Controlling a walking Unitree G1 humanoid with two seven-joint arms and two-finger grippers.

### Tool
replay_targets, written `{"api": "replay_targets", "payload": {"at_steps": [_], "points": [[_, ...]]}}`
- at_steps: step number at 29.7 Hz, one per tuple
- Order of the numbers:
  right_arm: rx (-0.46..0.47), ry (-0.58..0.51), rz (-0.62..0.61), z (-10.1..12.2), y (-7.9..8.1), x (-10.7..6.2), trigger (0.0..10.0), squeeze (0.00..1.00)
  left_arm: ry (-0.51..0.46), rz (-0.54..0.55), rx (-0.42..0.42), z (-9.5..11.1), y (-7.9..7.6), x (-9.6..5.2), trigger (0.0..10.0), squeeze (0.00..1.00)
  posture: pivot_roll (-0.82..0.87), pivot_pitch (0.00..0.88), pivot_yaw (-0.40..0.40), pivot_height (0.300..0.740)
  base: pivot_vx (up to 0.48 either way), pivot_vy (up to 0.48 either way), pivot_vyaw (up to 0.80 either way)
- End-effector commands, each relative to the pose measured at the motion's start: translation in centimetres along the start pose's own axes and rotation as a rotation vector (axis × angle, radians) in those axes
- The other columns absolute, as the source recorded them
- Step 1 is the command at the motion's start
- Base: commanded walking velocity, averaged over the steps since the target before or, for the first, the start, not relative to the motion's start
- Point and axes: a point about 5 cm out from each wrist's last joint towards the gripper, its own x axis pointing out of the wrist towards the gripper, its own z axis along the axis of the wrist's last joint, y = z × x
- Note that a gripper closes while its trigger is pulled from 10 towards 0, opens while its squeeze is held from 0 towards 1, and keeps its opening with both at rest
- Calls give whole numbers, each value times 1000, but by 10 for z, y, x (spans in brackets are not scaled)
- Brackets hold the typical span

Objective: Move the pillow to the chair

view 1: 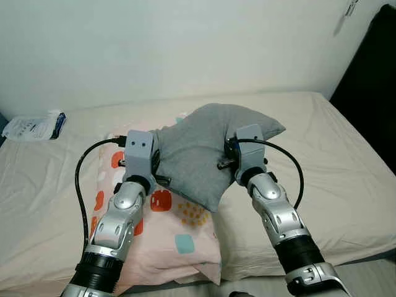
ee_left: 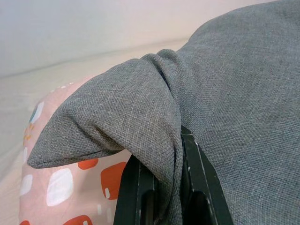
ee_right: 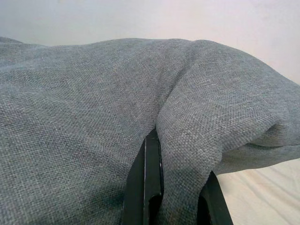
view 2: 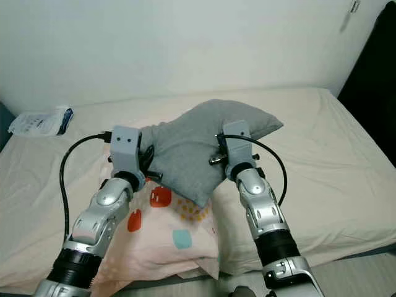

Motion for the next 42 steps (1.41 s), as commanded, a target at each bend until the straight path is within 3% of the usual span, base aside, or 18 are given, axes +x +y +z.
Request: {"api": "replay_targets", "payload": {"at_steps": [1,12,42], "points": [[-16,-24,-3,4,-1,0,10000,0,-16,47,21,2,10,-1,10000,0,15,128,10,736,0,0,0],[-3,-26,4,4,0,0,10000,0,-15,50,22,2,10,-1,10000,0,17,127,13,736,0,0,0],[4,-17,3,4,-1,0,10000,0,-11,69,24,1,13,-1,10000,0,16,127,10,736,0,0,-778]]}}
